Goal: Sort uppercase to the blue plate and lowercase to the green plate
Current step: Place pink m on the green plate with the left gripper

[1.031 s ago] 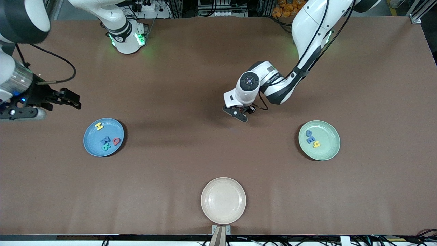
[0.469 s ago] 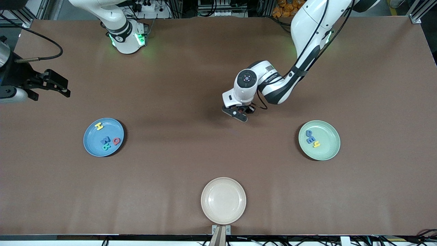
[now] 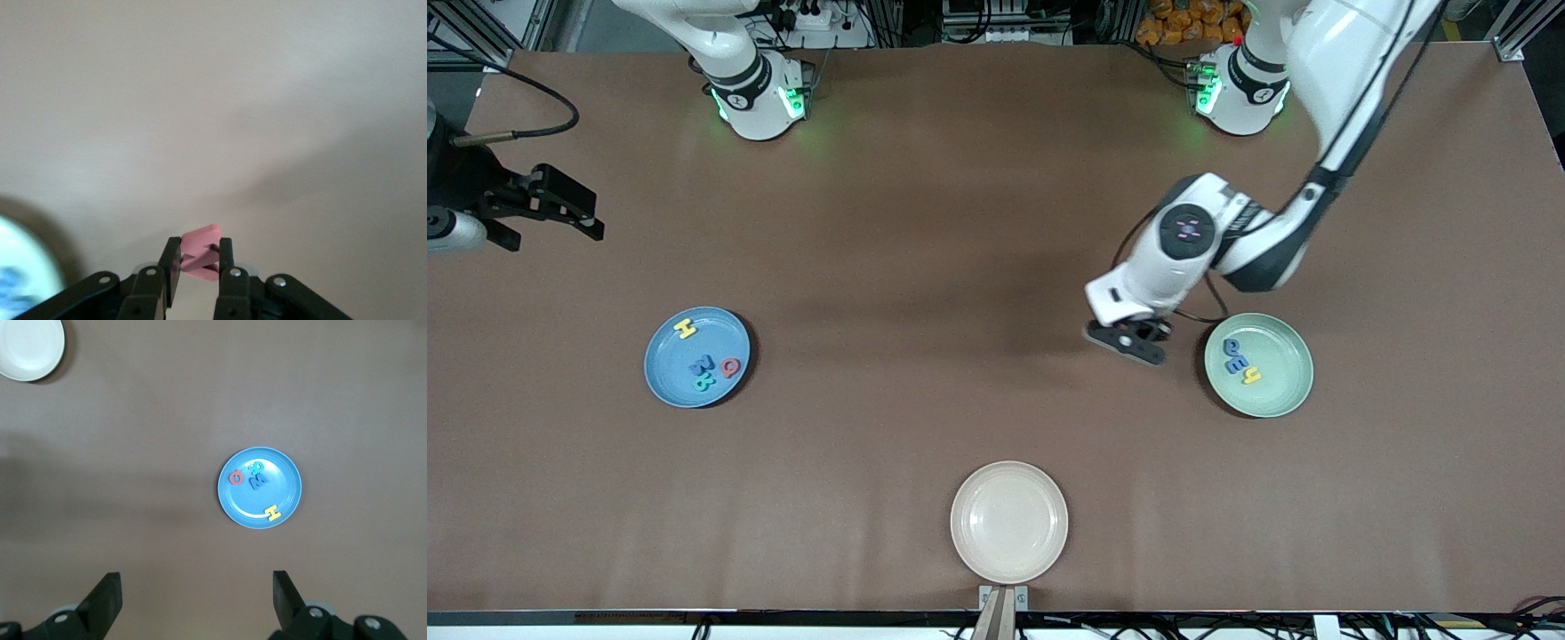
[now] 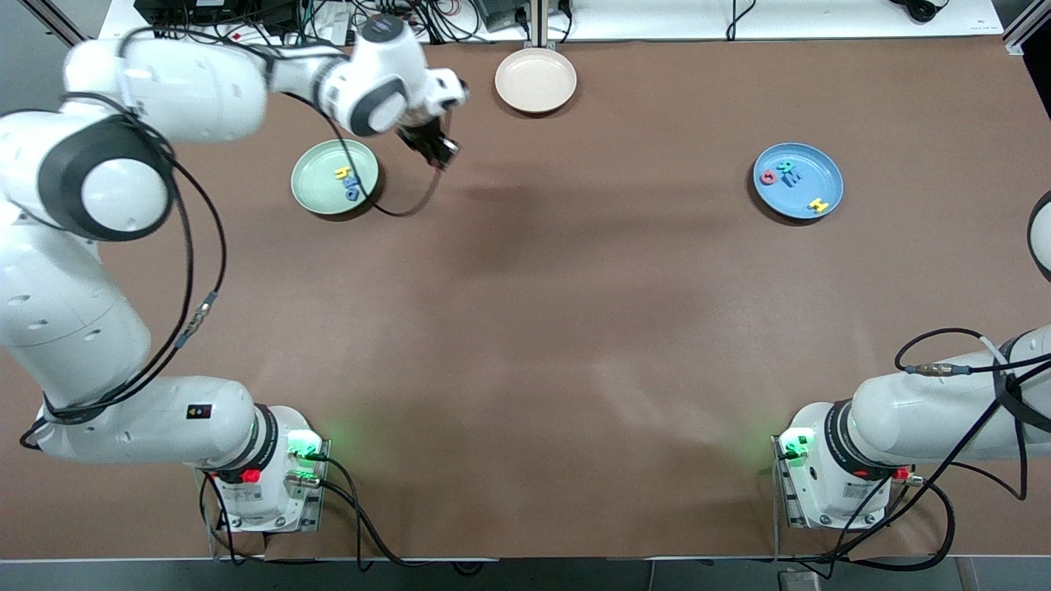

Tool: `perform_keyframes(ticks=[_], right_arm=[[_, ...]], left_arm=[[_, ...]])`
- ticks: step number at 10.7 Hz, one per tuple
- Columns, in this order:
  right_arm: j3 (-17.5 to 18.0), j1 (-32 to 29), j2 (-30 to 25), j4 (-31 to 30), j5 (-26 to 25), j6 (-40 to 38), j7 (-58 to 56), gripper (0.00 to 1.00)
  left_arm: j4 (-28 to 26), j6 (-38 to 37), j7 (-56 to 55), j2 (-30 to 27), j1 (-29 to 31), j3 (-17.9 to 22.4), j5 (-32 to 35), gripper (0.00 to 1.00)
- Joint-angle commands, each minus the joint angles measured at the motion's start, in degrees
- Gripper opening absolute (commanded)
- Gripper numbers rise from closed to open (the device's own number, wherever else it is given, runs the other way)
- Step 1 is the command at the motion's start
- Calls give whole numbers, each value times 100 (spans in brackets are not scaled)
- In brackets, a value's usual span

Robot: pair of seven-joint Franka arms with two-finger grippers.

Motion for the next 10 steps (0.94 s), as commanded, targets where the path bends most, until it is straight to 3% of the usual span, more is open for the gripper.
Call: perform_keyframes(ticks=[1, 5, 6, 7, 9, 10], right_arm=[[104, -184, -104, -46, -147, -139, -154, 100], [51, -149, -95, -530, -227, 387, -208, 100], [43, -158, -95, -530, -210, 388, -225, 100], [43, -166, -104, -530, -201, 388, -303, 100], [-79, -184, -104, -530, -175, 414, -322, 100], [-80, -297, -104, -530, -157, 423, -339, 100]], left_arm=[[-35, -160, 880, -140, 557, 182, 25, 0], [-26, -240, 1814, -44, 1069, 762, 16, 0], [-35, -240, 1824, -44, 1078, 876, 16, 45], [-44, -248, 1841, -70, 1105, 947, 16, 99], [-9, -536, 1684, -271, 1079, 966, -158, 100], [139, -869, 1501, -446, 983, 965, -664, 100]])
